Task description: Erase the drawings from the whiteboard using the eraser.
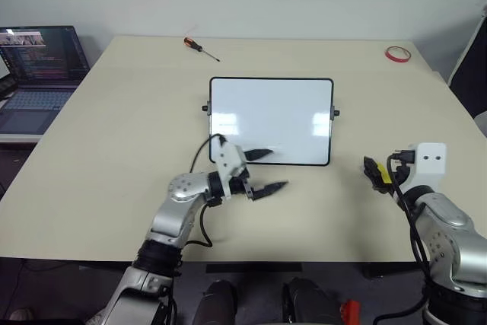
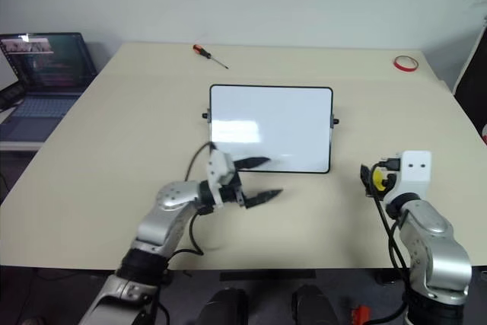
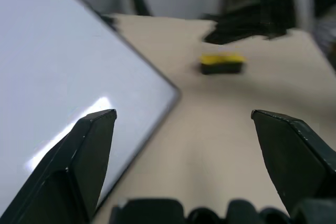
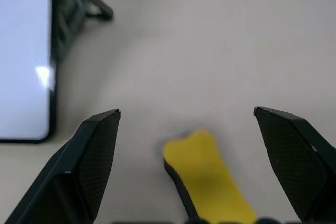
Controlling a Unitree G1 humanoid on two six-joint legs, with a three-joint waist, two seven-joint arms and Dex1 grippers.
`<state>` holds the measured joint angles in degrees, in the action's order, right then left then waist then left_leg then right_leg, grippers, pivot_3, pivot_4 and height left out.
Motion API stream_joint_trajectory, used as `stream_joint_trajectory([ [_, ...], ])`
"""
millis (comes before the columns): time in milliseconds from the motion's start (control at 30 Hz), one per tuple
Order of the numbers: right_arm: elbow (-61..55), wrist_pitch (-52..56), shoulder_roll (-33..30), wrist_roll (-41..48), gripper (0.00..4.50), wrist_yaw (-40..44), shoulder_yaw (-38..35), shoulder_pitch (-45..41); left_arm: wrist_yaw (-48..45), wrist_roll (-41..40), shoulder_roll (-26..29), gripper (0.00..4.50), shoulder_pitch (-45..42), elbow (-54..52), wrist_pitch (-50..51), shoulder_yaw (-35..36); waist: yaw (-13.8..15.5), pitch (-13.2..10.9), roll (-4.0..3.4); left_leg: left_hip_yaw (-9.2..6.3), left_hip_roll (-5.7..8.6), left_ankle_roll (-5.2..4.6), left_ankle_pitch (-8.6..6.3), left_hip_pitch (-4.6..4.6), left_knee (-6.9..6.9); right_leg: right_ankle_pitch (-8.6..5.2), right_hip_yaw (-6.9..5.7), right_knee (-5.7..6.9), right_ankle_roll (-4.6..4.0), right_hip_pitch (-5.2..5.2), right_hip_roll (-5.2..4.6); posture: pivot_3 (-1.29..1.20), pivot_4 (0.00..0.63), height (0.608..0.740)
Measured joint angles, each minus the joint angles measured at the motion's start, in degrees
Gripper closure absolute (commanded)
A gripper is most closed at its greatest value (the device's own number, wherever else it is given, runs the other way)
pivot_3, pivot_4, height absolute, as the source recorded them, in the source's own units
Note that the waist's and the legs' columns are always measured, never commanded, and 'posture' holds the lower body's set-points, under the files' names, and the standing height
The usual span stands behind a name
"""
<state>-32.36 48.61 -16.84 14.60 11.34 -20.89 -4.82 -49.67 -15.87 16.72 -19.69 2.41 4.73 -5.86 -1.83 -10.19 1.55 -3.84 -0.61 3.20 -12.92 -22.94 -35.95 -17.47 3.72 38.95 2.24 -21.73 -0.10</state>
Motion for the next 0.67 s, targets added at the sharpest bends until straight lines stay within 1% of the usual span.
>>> stream_joint_trajectory([
  [100,-1.7,-5.6,-0.4,-0.1,0.03,1.0,-0.3,4.2,7.4,0.5,-1.7,0.0,3.8,-5.4,1.0,3.0,0.1,0.0,0.0,0.01,0.06,0.0,0.0,0.01,0.0,-0.01,-0.01,-0.03,0.03,0.05,-0.06,0.0,0.15,0.74],
  [233,-1.9,-17.8,-0.1,-1.6,0.03,2.9,-0.2,11.2,20.7,6.1,-5.0,0.0,11.1,-9.6,1.0,5.6,0.1,0.0,0.0,-0.02,0.04,0.0,0.0,0.07,0.0,-0.02,0.03,0.0,0.03,0.05,-0.06,0.0,0.15,0.74],
  [333,-1.5,-24.9,2.9,-2.1,0.03,2.8,-0.4,15.1,28.8,8.9,-7.7,0.0,16.1,-12.7,1.4,7.2,0.0,0.0,0.01,-0.02,-0.02,0.0,0.0,0.08,-0.01,-0.02,0.04,0.0,0.04,0.06,-0.06,0.0,0.15,0.74],
  [400,-1.2,-27.9,4.5,-2.2,0.03,2.3,-0.3,17.5,32.2,10.0,-8.5,0.0,19.0,-15.3,1.7,8.0,0.0,0.0,0.0,0.0,-0.02,0.0,0.0,0.09,-0.01,-0.03,0.05,0.01,0.04,0.06,-0.06,0.0,0.15,0.74],
  [533,-0.2,-35.4,4.5,-4.6,0.03,3.4,0.9,23.8,36.6,11.2,-8.4,0.0,23.5,-18.6,3.0,10.5,0.1,0.0,0.0,0.11,0.0,0.01,0.0,0.1,0.0,-0.05,0.03,-0.01,0.03,0.08,-0.05,0.0,0.15,0.74],
  [600,1.9,-38.3,4.5,-5.5,0.03,3.9,1.9,26.5,37.1,11.3,-8.1,0.0,24.1,-18.6,3.4,10.7,0.1,0.0,0.0,0.13,0.0,0.01,0.0,0.11,-0.01,-0.08,0.03,-0.02,-0.01,0.09,-0.05,0.0,0.15,0.74],
  [667,3.6,-39.6,4.6,-5.7,0.03,3.9,2.0,27.4,37.4,11.4,-8.1,0.0,24.0,-18.6,3.5,10.6,0.1,0.0,0.0,0.19,0.0,0.01,0.0,0.12,-0.01,-0.08,0.07,-0.03,-0.01,0.09,-0.05,0.0,0.15,0.74],
])
